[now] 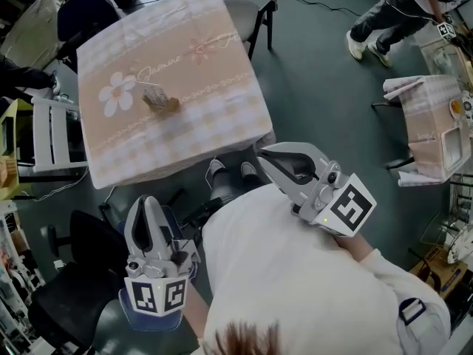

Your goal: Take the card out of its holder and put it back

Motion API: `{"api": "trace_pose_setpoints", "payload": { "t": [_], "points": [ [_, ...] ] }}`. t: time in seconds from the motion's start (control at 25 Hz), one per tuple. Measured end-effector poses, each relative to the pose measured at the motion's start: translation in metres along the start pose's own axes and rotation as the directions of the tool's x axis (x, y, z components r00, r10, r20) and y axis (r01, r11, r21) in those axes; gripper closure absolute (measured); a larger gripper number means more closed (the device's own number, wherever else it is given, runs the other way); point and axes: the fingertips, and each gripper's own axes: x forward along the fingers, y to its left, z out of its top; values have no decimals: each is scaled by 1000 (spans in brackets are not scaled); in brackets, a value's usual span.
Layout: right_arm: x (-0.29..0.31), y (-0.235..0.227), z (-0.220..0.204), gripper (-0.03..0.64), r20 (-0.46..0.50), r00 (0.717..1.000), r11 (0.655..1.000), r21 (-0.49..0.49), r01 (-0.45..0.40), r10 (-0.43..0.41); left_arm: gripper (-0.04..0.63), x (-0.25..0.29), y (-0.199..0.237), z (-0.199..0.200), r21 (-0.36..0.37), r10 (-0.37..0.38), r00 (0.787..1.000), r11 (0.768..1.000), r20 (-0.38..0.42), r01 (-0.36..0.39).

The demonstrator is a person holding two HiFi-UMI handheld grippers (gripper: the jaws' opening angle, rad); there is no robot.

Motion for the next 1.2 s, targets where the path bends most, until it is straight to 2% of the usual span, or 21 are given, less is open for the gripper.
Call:
{"api": "trace_pose_setpoints", "payload": {
  "t": [0.8,1.2],
  "points": [
    [0,5,-5,615,-18,1000,1000,-9,-13,13,592,-2,-3,0,0,-6,1000,1000,9,6],
    [0,8,-6,615,-28,999,999,-4,-40,40,592,-10,-2,-2,-16,20,1000,1000,15,-20]
  ]
}}
